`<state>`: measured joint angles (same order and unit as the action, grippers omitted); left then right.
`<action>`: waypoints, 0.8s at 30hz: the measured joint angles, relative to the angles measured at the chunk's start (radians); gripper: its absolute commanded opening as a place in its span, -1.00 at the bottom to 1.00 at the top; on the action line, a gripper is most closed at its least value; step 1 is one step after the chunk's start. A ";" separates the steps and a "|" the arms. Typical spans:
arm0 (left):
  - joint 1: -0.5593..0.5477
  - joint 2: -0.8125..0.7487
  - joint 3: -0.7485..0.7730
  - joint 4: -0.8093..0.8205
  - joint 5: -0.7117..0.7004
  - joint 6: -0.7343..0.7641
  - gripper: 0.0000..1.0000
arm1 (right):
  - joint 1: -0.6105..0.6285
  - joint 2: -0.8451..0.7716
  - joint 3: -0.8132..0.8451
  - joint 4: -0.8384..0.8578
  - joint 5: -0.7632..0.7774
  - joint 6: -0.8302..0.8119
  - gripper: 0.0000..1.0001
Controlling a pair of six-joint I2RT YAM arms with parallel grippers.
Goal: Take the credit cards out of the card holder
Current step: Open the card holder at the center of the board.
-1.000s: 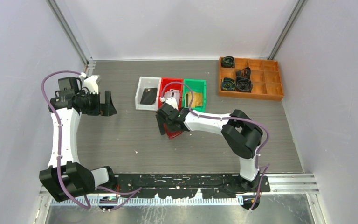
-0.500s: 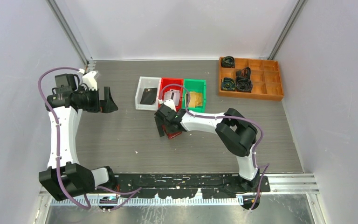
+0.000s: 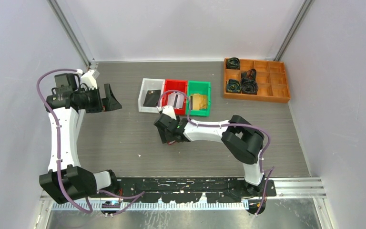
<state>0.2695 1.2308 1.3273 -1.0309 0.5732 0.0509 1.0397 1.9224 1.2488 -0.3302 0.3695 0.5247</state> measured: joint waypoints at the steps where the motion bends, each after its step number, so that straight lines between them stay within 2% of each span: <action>1: 0.000 0.000 0.003 -0.002 0.004 -0.007 0.99 | 0.012 -0.002 -0.002 0.005 0.003 0.000 0.26; 8: 0.000 0.000 0.015 -0.060 0.086 -0.052 0.99 | 0.067 -0.072 0.004 0.025 0.000 0.000 0.30; 17: -0.006 -0.048 -0.041 -0.091 0.205 -0.087 0.97 | 0.067 -0.188 0.144 0.127 -0.030 0.019 0.33; 24: -0.034 -0.073 -0.051 -0.076 0.294 -0.175 0.78 | 0.065 -0.197 0.217 0.170 -0.081 0.052 0.33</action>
<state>0.2352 1.1576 1.2766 -1.1065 0.8673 -0.1246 1.1049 1.7256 1.4658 -0.1604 0.2886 0.5766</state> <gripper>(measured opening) 0.933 0.682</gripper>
